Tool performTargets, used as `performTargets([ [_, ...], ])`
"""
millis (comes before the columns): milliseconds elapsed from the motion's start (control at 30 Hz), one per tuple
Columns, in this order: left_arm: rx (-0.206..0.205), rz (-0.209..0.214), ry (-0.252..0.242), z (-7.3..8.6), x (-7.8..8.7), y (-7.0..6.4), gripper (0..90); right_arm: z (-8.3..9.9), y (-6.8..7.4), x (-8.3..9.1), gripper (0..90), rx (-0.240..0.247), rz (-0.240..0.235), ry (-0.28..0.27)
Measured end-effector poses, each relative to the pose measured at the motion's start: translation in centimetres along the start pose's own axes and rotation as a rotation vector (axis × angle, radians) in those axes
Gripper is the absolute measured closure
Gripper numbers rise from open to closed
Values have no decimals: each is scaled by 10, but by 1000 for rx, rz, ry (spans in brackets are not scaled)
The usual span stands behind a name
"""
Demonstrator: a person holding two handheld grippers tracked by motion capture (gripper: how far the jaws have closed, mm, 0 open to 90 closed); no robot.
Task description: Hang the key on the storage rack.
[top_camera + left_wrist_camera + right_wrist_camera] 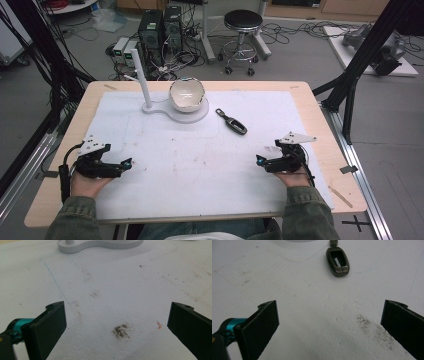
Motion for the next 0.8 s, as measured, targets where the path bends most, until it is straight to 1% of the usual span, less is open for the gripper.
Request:
performTargets([
  [233, 4, 5, 2, -1, -1, -1, 27, 2, 0, 2, 5, -2, 8, 0],
  [467, -10, 3, 25, 1, -2, -2, 27, 2, 0, 0, 5, -5, 2, 4],
  [800, -7, 6, 23, 1, -2, -2, 27, 2, 0, -1, 5, -2, 2, 12],
])
Point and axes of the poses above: each handheld gripper's, and its own axes: x roughly backward along the jaws, z roughly out of its underside, y roughly to its left, the point moved 4 cm from there along -x, roughly forward along the jaws, and after that the axes turned 8 degrees about y, right-handed, at the moved point
